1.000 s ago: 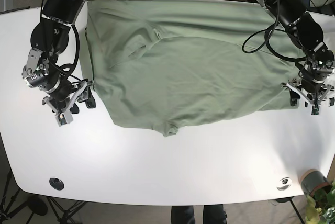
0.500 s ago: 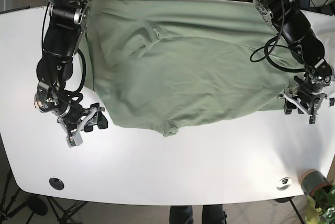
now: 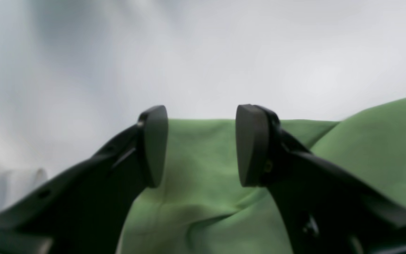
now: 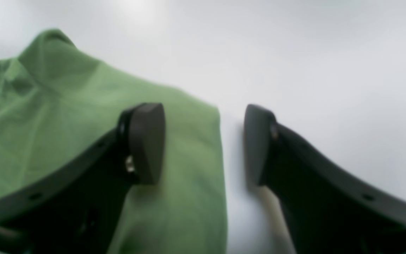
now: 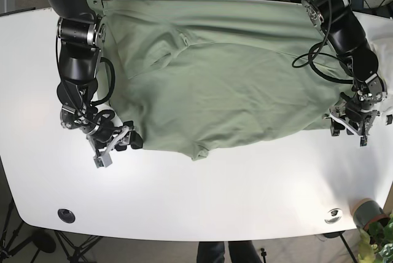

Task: Fold the T-shirt properly
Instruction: 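Move both grippers across the shirt and grasp its opposite hem edge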

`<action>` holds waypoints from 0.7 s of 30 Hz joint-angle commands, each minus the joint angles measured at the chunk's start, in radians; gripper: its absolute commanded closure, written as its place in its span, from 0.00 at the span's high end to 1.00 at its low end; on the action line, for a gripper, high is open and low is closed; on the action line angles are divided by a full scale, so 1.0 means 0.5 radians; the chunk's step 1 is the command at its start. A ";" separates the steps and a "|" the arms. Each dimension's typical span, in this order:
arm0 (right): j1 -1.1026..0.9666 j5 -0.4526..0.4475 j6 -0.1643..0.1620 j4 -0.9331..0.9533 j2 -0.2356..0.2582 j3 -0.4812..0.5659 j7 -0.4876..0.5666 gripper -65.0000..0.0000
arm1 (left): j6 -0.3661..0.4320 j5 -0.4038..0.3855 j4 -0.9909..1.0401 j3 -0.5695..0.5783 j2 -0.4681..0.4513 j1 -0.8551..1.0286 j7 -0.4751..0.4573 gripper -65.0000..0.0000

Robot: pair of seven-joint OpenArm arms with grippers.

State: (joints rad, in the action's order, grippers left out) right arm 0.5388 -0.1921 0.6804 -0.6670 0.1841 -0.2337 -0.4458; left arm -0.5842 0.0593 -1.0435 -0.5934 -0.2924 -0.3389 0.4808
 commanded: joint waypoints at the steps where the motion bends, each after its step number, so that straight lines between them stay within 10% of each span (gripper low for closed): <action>1: 0.068 -0.029 0.003 0.037 0.029 -0.007 0.086 0.53 | -0.002 -0.034 -0.029 -0.002 -0.058 -0.051 -0.043 0.46; 21: 0.056 -0.022 0.003 0.044 -0.127 -0.004 0.034 0.53 | 0.001 -0.022 0.008 -0.005 -0.178 -0.051 -0.043 0.57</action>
State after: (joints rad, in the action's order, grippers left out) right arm 0.5419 -0.2028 0.6804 -0.6334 0.1139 -0.2352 -0.4229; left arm -0.5850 0.0593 -1.0363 -0.5938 -0.3477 -0.3359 0.4812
